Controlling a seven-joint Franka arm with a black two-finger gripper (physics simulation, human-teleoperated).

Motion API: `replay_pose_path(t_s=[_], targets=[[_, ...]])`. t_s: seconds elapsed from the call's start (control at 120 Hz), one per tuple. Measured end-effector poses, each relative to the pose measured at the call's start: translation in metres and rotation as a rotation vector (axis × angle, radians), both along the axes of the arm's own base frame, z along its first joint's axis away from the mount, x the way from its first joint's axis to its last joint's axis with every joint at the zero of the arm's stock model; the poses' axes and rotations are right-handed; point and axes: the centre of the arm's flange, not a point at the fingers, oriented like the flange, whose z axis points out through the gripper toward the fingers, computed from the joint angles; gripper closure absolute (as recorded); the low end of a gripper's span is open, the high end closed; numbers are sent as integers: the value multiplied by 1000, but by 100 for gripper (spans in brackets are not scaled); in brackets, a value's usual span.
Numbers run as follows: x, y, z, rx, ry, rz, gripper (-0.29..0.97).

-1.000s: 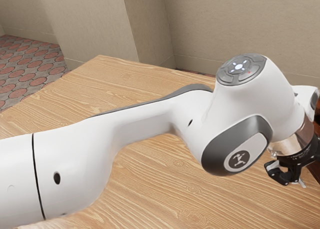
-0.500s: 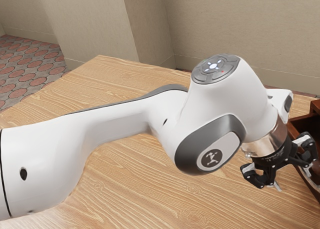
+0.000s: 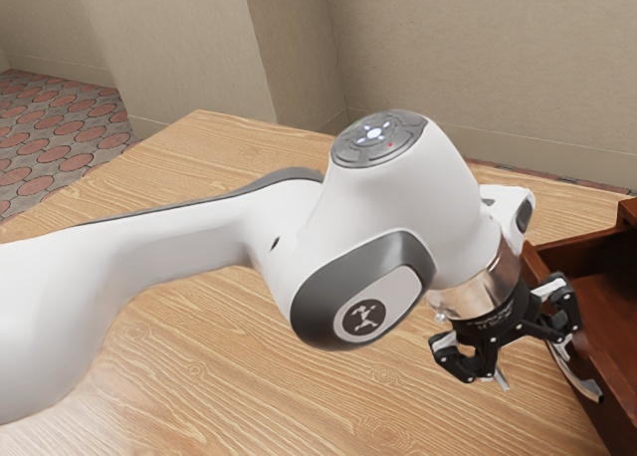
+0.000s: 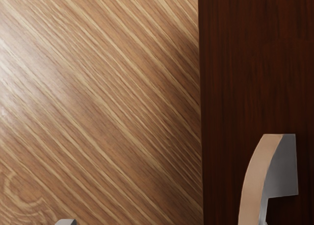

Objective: Pull the drawer handle with one arm to open the drawer

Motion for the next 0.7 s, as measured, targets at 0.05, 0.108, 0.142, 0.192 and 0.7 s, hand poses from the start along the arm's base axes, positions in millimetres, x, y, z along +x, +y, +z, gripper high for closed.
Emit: replay_pose_path(t_s=[0.05,0.108,0.142,0.192,0.7], targets=[[-4,4,-1,7,5,1,29],[-8,7,-3,10,14,3,29],[-9,9,-3,11,19,4,28],[-13,12,-3,14,23,5,28],[-49,68,103,-12,-116,26,9]])
